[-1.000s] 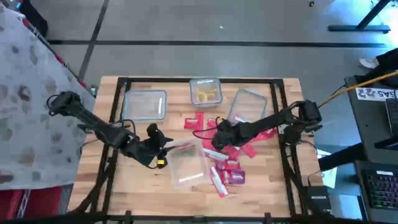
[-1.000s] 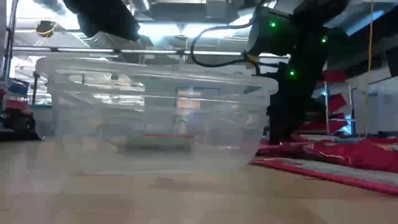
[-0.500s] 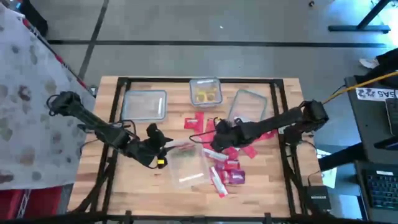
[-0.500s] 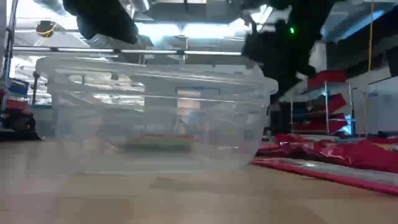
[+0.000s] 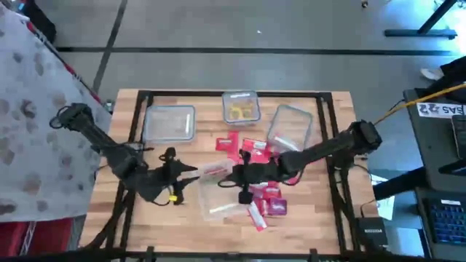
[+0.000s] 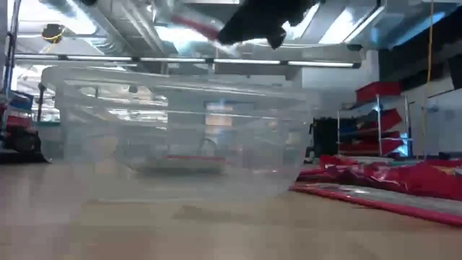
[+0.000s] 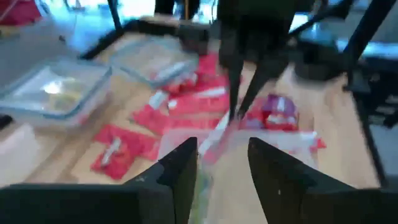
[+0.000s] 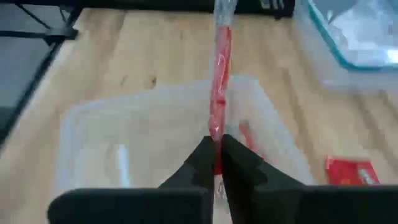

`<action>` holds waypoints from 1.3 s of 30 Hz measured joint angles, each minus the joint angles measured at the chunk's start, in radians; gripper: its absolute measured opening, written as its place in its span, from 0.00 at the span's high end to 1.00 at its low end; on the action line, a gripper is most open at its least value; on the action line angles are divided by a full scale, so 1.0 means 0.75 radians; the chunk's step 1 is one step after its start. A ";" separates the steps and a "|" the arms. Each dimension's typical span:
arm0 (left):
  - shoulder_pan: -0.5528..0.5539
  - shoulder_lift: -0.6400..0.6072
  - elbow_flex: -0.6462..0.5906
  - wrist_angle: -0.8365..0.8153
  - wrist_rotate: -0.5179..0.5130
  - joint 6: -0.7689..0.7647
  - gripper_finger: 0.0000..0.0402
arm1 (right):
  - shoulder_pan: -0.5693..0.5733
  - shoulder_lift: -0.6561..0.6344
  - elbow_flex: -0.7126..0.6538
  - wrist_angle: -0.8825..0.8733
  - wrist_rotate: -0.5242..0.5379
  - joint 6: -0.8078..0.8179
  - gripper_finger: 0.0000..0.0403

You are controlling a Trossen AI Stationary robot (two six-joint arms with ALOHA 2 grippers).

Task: Sort candy
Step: Put the red candy stick into the rectangular transparent bin, then put the purple candy into the rectangular transparent bin

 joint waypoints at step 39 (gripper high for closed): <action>-0.051 0.017 -0.079 -0.037 -0.097 -0.207 0.68 | 0.174 -0.039 0.381 -0.892 0.512 -0.047 0.71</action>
